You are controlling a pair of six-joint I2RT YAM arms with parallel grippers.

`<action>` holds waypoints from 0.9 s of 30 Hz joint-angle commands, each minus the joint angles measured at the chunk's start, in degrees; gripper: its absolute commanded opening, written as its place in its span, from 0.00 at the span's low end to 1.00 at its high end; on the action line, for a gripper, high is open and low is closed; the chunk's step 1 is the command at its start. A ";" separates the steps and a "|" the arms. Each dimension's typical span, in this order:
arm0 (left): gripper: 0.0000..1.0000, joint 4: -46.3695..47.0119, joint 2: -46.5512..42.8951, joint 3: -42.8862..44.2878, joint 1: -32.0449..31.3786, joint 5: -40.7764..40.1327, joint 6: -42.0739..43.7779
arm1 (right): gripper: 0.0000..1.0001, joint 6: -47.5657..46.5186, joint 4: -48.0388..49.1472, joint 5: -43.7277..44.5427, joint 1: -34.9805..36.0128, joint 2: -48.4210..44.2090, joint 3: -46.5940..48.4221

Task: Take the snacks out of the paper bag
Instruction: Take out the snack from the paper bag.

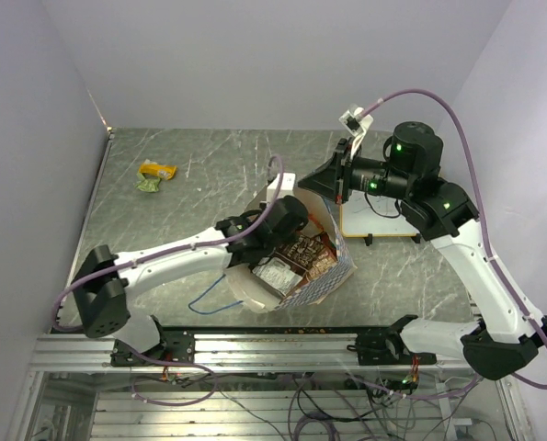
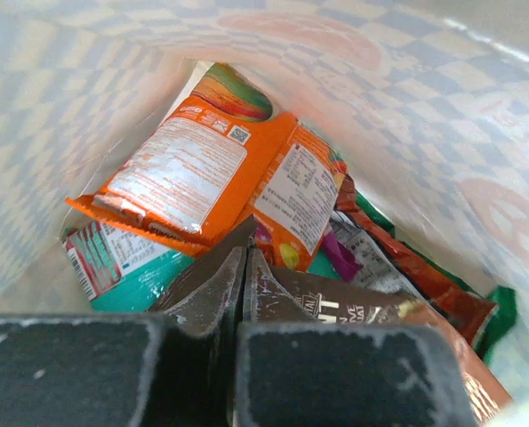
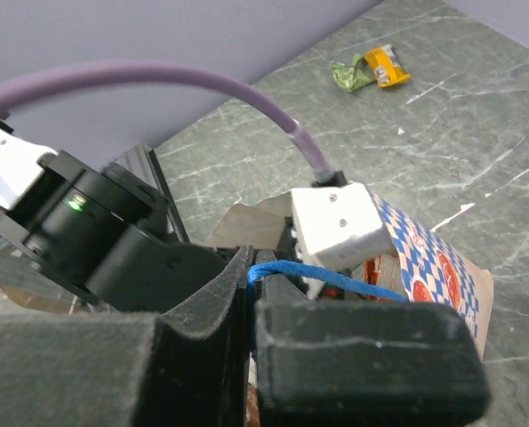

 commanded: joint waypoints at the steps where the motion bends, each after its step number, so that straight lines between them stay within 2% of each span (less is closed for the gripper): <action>1: 0.07 -3.29 -6.62 -0.31 0.08 3.07 -2.26 | 0.00 -0.67 3.97 -1.12 0.45 -2.27 0.85; 7: 0.07 -7.84 -12.07 2.67 0.08 3.96 -3.68 | 0.00 -0.27 5.11 -0.94 0.44 -2.53 -0.09; 13: 0.07 -12.20 -16.99 7.25 0.10 1.49 -2.43 | 0.00 -0.08 5.55 -0.10 0.45 -2.75 -0.63; 20: 0.07 -17.12 -17.77 14.26 0.06 -2.58 -0.89 | 0.00 -0.26 5.37 1.04 0.45 -3.04 -0.88; 27: 0.07 -17.79 -17.48 19.57 0.10 -4.68 1.44 | 0.00 -0.16 5.42 1.59 0.47 -2.89 -0.78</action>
